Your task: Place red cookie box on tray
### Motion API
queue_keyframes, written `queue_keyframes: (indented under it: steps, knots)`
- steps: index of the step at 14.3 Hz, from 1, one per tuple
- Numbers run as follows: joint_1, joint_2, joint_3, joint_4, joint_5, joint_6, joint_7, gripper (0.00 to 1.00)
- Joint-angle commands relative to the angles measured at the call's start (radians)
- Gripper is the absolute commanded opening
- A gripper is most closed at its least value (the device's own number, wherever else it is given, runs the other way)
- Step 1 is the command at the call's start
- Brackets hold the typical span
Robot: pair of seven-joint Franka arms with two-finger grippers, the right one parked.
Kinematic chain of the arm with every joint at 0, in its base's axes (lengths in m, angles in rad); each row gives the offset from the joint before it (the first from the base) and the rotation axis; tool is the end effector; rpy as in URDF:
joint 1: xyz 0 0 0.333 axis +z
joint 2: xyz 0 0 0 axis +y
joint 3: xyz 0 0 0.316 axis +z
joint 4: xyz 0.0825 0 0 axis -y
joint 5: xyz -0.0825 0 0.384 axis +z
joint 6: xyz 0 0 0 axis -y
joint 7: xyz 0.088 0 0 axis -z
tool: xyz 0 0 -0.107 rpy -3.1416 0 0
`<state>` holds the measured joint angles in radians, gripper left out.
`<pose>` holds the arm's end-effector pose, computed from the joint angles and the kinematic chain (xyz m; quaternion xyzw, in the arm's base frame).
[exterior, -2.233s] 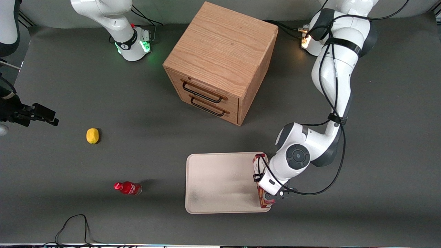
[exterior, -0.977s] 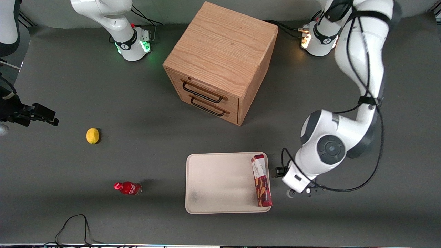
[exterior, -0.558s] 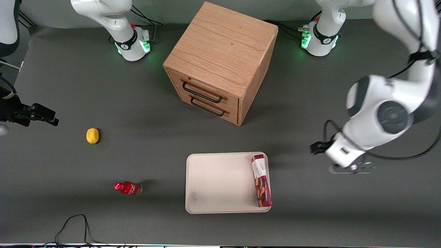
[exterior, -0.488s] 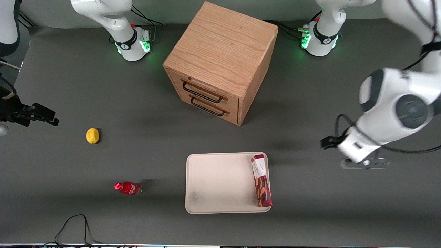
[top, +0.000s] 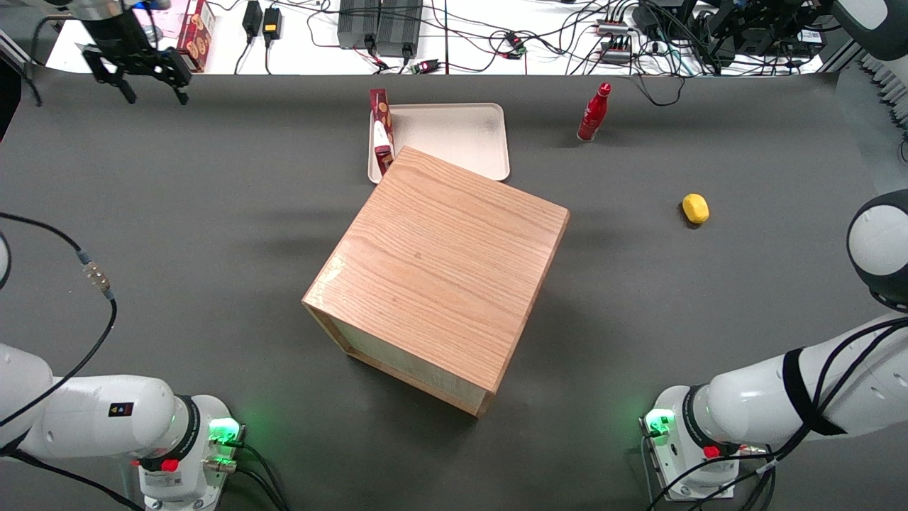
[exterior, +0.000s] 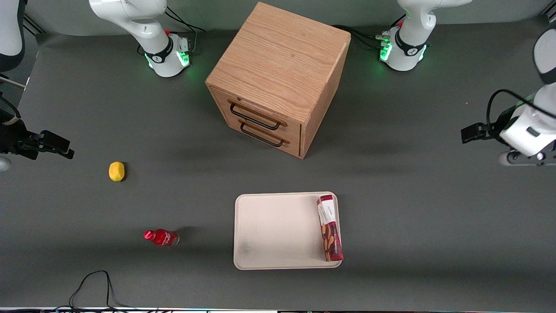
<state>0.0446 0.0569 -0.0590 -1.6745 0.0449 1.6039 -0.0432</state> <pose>0.5663 -0.0027 0.5466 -0.9977 -0.0121 0.0630 0.0225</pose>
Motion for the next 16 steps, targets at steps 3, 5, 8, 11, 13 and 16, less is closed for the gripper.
queue_keyframes:
  steps: [3,5,8,11,13,16]
  knots:
    - [-0.066,-0.095,0.094,-0.031,-0.046,-0.033,0.003,1.00]
    - [-0.048,-0.089,0.093,-0.005,-0.050,-0.054,0.003,1.00]
    - [0.023,-0.063,0.007,0.019,-0.046,-0.093,-0.001,1.00]
    - [0.005,-0.063,-0.013,0.032,-0.037,-0.117,-0.071,1.00]
    - [-0.012,-0.065,-0.021,0.038,-0.031,-0.142,-0.132,1.00]
    - [0.012,-0.063,-0.039,0.045,-0.039,-0.151,-0.130,1.00]
